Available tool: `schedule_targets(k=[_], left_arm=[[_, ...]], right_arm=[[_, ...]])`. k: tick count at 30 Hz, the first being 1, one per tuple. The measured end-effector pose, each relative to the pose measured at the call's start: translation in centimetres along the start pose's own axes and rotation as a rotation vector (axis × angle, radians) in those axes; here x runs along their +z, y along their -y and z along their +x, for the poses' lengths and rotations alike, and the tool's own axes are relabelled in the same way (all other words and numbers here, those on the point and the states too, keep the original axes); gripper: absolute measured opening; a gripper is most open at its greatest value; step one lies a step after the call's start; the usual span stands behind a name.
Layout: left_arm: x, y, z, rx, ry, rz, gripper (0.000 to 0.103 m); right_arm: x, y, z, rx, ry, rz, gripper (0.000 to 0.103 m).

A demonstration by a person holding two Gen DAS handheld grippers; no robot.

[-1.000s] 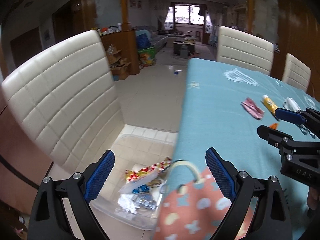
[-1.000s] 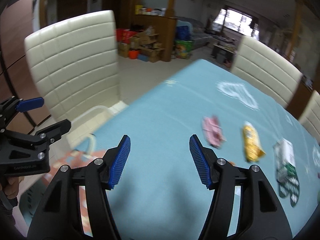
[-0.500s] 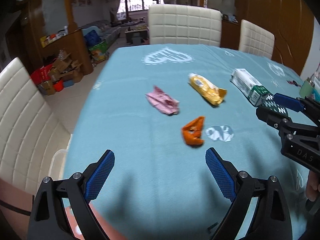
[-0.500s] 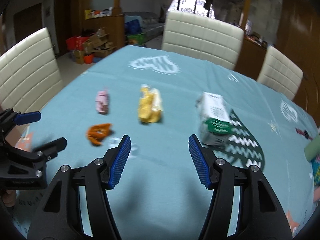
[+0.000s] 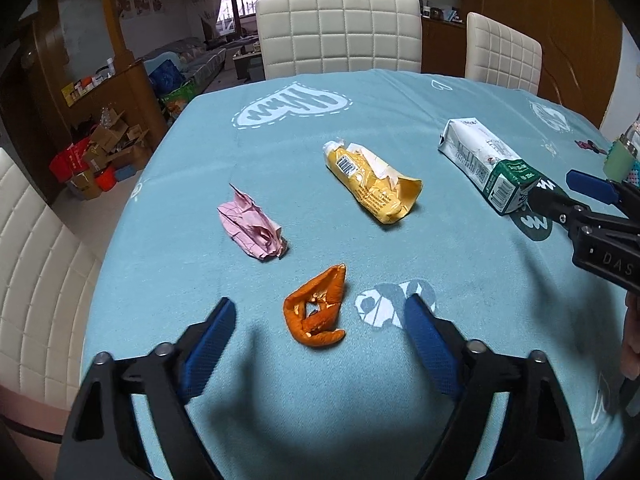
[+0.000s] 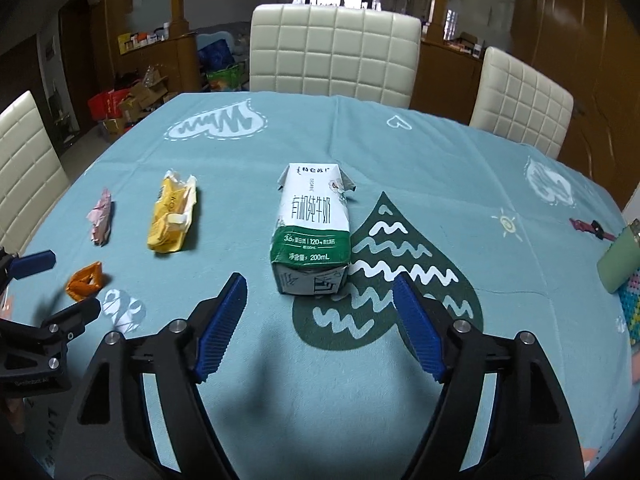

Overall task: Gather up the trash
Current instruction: 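Grasp the orange wrapper with left tool while right tool approaches the milk carton, then grasp the white-green milk carton with the right tool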

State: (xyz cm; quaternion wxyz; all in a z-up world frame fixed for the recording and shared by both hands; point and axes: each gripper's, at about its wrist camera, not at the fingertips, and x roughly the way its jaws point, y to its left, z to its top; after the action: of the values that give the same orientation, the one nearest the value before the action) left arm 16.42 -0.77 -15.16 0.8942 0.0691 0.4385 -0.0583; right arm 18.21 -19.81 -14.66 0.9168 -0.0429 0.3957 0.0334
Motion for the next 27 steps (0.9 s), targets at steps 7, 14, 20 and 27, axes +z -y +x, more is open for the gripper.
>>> schedule_targets(k=[7, 14, 20, 27], left_arm=[[0.3, 0.0, 1.6, -0.037, -0.049, -0.013, 0.034], [0.2, -0.1, 1.3, -0.021, -0.030, -0.019, 0.029], [0.3, -0.4, 0.2, -0.020, -0.001, -0.021, 0.027], [-0.4, -1.2, -1.9, -0.017, 0.033, -0.032, 0.027]], right_arm=[[0.6, 0.2, 2.5, 0.007, -0.019, 0.000, 0.078], [0.4, 0.2, 3.3, 0.030, -0.031, 0.021, 0.050], [0.2, -0.6, 0.9, 0.038, 0.019, 0.009, 0.050], [0.2, -3.6, -2.2, 0.090, 0.054, -0.060, 0.050]])
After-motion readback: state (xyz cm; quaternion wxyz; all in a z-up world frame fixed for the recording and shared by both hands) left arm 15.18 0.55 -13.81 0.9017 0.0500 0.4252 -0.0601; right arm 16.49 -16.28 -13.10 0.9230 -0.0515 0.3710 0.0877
